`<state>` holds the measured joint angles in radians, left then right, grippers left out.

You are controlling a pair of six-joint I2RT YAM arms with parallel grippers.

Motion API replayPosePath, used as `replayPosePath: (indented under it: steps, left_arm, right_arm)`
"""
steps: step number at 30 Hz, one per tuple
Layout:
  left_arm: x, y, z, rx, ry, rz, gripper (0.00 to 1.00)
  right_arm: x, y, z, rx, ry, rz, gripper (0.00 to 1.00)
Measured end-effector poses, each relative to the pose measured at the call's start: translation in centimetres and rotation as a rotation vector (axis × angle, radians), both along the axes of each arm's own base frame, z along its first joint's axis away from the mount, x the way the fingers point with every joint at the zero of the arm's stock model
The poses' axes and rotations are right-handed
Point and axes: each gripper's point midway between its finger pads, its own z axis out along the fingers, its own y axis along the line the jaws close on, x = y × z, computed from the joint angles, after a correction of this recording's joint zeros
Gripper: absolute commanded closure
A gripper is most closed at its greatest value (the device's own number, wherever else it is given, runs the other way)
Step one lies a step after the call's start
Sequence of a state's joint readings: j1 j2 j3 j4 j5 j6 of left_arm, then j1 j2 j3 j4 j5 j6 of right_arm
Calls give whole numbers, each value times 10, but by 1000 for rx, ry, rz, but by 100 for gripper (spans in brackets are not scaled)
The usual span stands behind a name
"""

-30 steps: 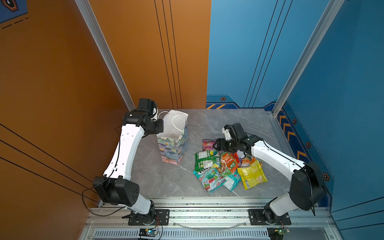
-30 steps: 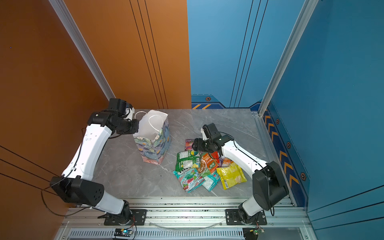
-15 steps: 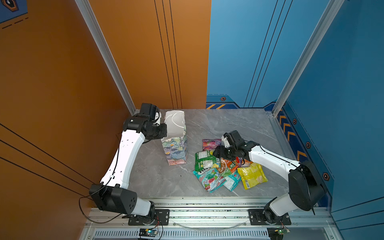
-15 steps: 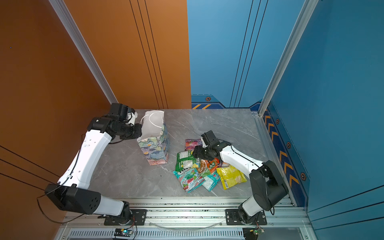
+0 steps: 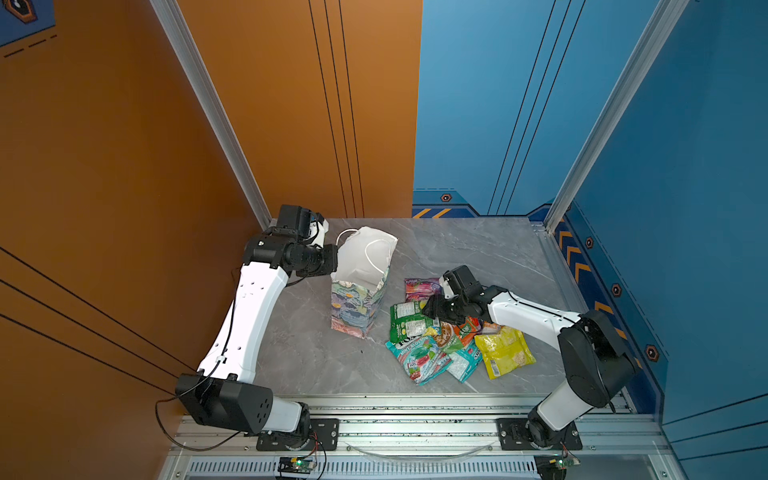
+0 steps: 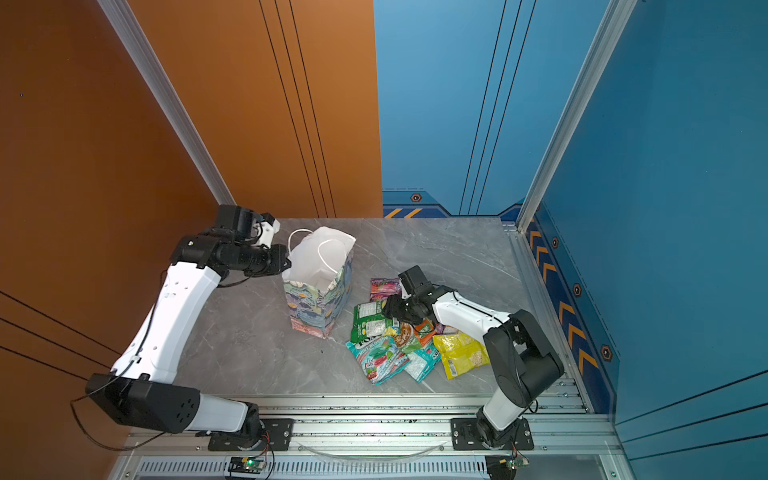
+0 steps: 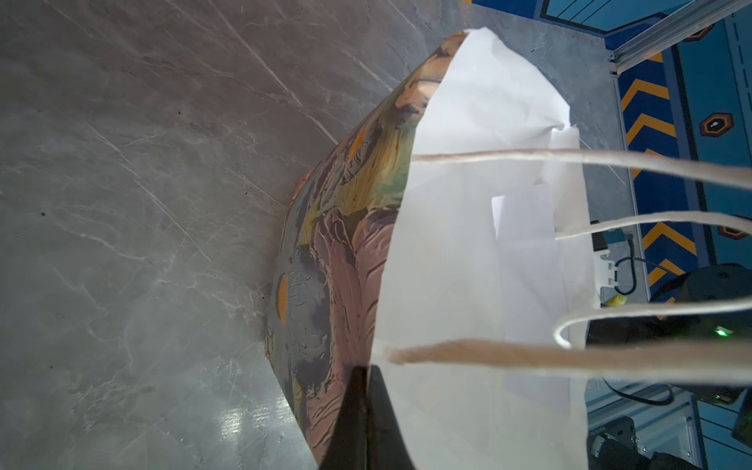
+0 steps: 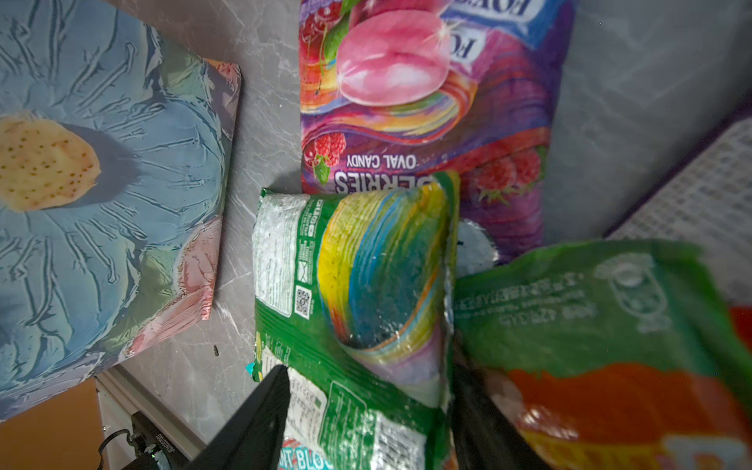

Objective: Place the snacks into the paper bag
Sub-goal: 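Hold the bag with the left gripper while the right grasps the green packet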

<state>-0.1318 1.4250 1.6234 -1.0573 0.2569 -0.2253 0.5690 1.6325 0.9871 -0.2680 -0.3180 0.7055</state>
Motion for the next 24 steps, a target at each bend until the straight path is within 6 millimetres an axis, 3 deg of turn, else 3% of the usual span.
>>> replayPosePath:
  steps: [7, 14, 18, 24]
  left_arm:
    - [5, -7, 6, -31, -32, -26, 100]
    - [12, -4, 3, -50, -47, -29, 100]
    - [16, -2, 4, -61, -58, -28, 100]
    - [18, -3, 7, -72, -72, -38, 100]
  right_arm:
    - [5, 5, -3, 28, -1, -25, 50]
    - [7, 7, -3, 45, 2, -35, 78]
    - [8, 8, -2, 51, 0, -35, 99]
    - [12, 12, 6, 65, -16, -29, 100]
